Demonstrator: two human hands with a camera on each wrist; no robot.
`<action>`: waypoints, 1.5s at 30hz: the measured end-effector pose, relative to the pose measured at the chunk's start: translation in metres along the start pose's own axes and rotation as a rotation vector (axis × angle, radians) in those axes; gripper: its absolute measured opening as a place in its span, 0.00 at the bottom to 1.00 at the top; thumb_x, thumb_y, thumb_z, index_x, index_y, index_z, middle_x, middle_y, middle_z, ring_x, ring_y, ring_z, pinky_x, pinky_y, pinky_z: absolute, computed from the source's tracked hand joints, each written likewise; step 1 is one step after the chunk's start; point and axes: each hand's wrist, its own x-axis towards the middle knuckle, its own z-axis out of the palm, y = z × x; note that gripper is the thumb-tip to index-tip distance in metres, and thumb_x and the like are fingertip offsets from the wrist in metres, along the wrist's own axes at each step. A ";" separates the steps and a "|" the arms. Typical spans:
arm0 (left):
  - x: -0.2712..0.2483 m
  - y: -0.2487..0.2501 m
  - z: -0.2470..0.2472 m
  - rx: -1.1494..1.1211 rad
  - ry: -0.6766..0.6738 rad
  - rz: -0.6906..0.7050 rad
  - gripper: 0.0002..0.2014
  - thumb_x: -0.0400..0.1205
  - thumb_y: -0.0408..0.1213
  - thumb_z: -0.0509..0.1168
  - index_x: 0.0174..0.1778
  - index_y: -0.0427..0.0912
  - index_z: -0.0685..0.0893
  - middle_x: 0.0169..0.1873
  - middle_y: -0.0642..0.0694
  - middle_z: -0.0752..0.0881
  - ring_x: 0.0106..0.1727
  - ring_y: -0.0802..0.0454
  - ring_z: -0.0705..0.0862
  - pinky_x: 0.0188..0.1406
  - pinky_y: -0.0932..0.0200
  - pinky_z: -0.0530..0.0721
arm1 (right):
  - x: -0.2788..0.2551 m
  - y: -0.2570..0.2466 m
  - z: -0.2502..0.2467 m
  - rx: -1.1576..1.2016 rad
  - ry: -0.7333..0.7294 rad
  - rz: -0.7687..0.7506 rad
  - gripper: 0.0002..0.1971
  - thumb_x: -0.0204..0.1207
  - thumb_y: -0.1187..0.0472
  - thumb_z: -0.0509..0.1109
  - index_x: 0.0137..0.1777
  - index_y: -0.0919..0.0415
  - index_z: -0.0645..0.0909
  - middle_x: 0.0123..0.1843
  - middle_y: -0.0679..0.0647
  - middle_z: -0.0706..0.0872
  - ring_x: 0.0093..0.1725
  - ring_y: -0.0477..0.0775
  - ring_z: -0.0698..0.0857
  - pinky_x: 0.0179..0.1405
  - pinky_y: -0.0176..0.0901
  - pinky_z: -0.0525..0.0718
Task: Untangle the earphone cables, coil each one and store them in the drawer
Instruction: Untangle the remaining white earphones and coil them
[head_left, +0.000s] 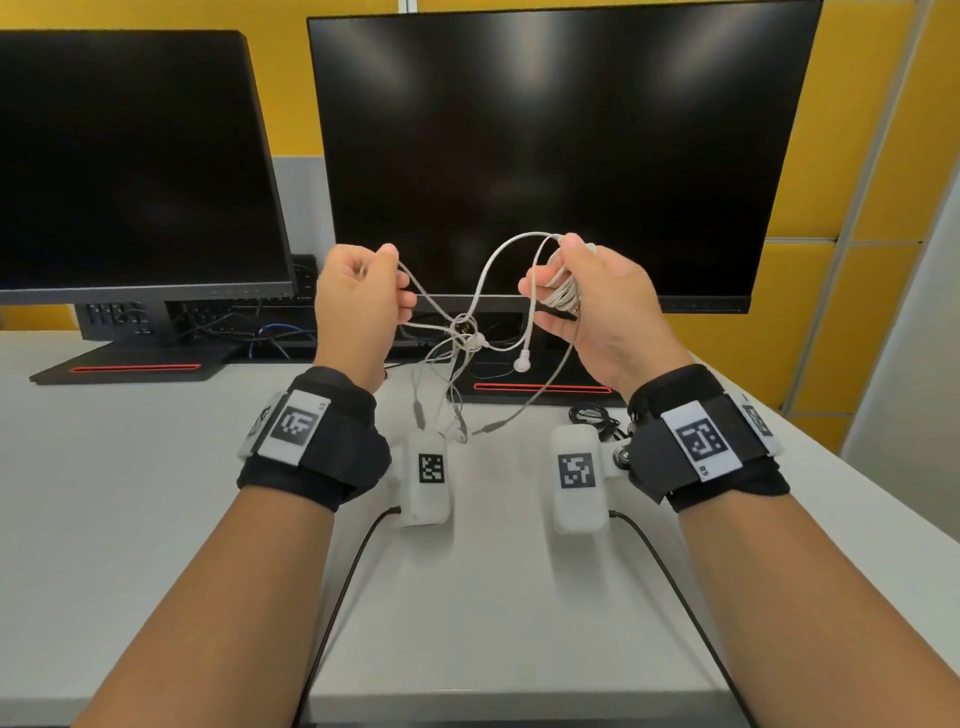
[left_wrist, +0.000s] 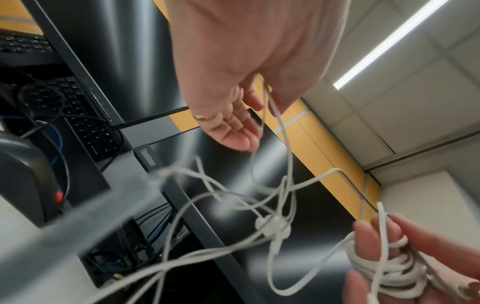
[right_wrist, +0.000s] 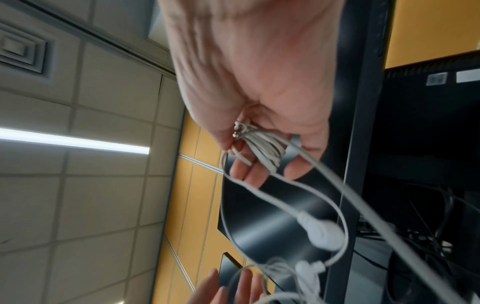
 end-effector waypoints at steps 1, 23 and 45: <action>0.000 0.000 0.000 -0.042 0.019 -0.024 0.03 0.87 0.39 0.59 0.49 0.44 0.73 0.40 0.49 0.83 0.39 0.56 0.85 0.43 0.61 0.86 | -0.001 -0.001 0.001 -0.018 -0.024 0.001 0.11 0.86 0.55 0.60 0.46 0.60 0.79 0.39 0.50 0.89 0.47 0.49 0.91 0.52 0.47 0.86; -0.013 0.008 0.004 0.233 -0.524 -0.053 0.02 0.85 0.35 0.63 0.48 0.45 0.79 0.29 0.48 0.74 0.25 0.59 0.71 0.26 0.66 0.74 | -0.003 0.007 -0.002 -0.236 -0.287 0.073 0.07 0.78 0.69 0.71 0.54 0.63 0.84 0.45 0.59 0.88 0.39 0.47 0.84 0.42 0.41 0.78; -0.019 0.009 0.009 0.257 -0.488 0.041 0.06 0.77 0.35 0.73 0.48 0.43 0.85 0.41 0.43 0.91 0.44 0.50 0.90 0.45 0.58 0.90 | -0.004 0.013 0.003 -0.259 -0.296 0.088 0.08 0.82 0.63 0.68 0.55 0.64 0.86 0.38 0.53 0.88 0.34 0.44 0.83 0.33 0.34 0.76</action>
